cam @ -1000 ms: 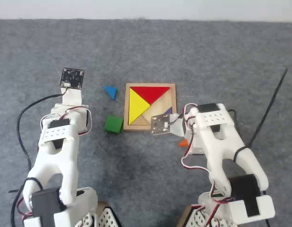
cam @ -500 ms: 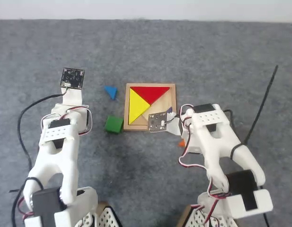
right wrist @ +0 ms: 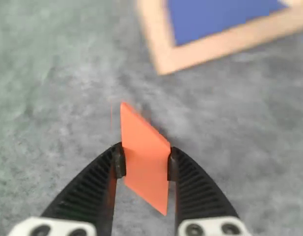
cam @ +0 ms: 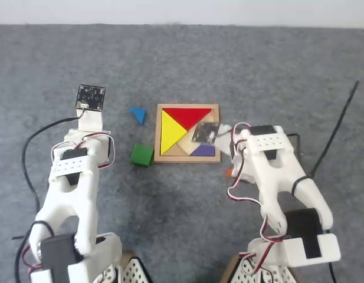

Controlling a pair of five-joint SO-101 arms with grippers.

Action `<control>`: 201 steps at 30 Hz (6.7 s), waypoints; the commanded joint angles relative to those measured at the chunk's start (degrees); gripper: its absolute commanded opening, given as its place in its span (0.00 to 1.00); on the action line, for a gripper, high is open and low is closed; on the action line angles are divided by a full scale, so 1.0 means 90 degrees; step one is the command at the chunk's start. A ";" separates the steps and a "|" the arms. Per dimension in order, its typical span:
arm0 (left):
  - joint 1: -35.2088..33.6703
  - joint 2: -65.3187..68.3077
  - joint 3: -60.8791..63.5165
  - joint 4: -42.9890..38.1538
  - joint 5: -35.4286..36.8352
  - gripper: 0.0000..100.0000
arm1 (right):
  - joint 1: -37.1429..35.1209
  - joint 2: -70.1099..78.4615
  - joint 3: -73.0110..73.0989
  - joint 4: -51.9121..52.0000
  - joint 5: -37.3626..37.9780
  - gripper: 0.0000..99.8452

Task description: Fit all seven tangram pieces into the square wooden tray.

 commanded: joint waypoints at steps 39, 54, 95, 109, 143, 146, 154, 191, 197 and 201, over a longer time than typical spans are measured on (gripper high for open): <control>0.0010 -0.0020 -0.0366 0.0049 -0.0186 0.01 | -0.1236 0.2711 -0.4220 -0.1060 -0.7932 0.02; 0.0010 -0.0020 -0.0366 0.0049 -0.0195 0.01 | -0.1324 0.3404 -0.5245 -0.0298 -0.7375 0.02; 0.0010 -0.0010 -0.0366 0.0049 -0.0195 0.01 | -0.1753 0.3306 -0.6007 0.0230 -0.6281 0.26; 0.0010 -0.0010 -0.0366 0.0049 -0.0195 0.01 | -0.2017 0.2877 -0.5206 0.0728 -0.3468 0.26; 0.0010 -0.0010 -0.0357 0.0049 -0.0195 0.01 | -0.1705 0.1294 -0.0576 -0.4264 -0.1280 0.26; 0.0010 -0.0010 -0.0357 0.0049 -0.0195 0.01 | -0.1568 0.1333 -0.0576 -0.4361 -0.1201 0.26; 0.0010 -0.0010 -0.0357 0.0049 -0.0195 0.01 | -0.1431 0.1939 -0.0703 -0.4772 -0.0850 0.26; 0.0010 -0.0010 -0.0357 0.0049 -0.0195 0.01 | -0.1158 0.1411 -0.2882 -0.2564 -0.8127 0.01; 0.0010 -0.0010 -0.0357 0.0049 -0.0195 0.01 | -0.1411 0.2173 -0.3048 -0.2564 -0.9915 0.01; 0.0010 -0.0010 -0.0357 0.0049 -0.0195 0.01 | -0.1402 0.2408 -0.3028 -0.2505 -1.0139 0.01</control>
